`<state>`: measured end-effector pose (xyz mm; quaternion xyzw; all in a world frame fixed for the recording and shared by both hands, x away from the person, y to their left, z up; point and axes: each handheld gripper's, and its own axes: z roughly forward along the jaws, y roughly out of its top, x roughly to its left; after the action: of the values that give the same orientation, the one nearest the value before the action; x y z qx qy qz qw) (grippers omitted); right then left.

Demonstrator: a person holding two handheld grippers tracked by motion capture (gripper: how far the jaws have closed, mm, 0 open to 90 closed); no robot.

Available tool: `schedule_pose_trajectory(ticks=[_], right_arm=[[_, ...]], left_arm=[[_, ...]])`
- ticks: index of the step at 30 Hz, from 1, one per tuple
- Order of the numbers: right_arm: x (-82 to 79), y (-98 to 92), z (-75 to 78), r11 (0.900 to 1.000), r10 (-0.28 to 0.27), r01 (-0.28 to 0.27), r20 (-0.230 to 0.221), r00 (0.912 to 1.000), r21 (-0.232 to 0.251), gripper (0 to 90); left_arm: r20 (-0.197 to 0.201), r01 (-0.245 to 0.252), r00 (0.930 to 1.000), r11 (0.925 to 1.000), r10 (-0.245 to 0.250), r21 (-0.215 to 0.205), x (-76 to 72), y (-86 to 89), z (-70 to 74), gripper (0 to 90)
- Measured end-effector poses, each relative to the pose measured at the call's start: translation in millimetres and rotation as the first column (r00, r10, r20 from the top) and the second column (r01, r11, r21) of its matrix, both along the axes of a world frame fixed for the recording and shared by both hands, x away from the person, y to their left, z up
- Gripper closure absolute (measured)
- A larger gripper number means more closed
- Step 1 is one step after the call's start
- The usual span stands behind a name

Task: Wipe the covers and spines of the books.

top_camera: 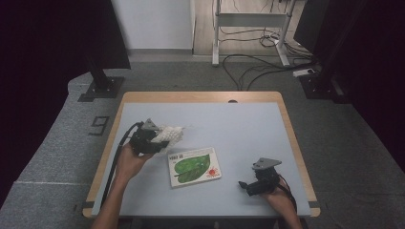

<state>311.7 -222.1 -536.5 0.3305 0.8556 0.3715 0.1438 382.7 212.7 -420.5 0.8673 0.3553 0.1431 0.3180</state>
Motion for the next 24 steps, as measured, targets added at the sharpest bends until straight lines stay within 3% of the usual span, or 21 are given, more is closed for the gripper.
schedule_pose_trajectory(ticks=[8,18,24], right_arm=[[0.0,0.0,0.0,1.000,0.001,-0.001,0.000,1.0000,0.000,2.9],[0.0,0.0,0.0,1.000,0.000,0.000,-0.001,1.0000,0.000,2.9],[0.0,0.0,0.0,1.000,0.000,0.000,-0.001,1.0000,0.000,2.9]], left_arm=[[0.003,-0.072,0.9974,0.9974,0.072,-0.009,0.8,27.8,-0.9,62.2],[0.013,-0.172,0.9850,0.9851,0.172,-0.006,2.4,63.6,-4.3,61.8],[0.000,-0.205,0.9787,0.9787,0.205,-0.006,4.8,72.5,-16.1,61.3]])
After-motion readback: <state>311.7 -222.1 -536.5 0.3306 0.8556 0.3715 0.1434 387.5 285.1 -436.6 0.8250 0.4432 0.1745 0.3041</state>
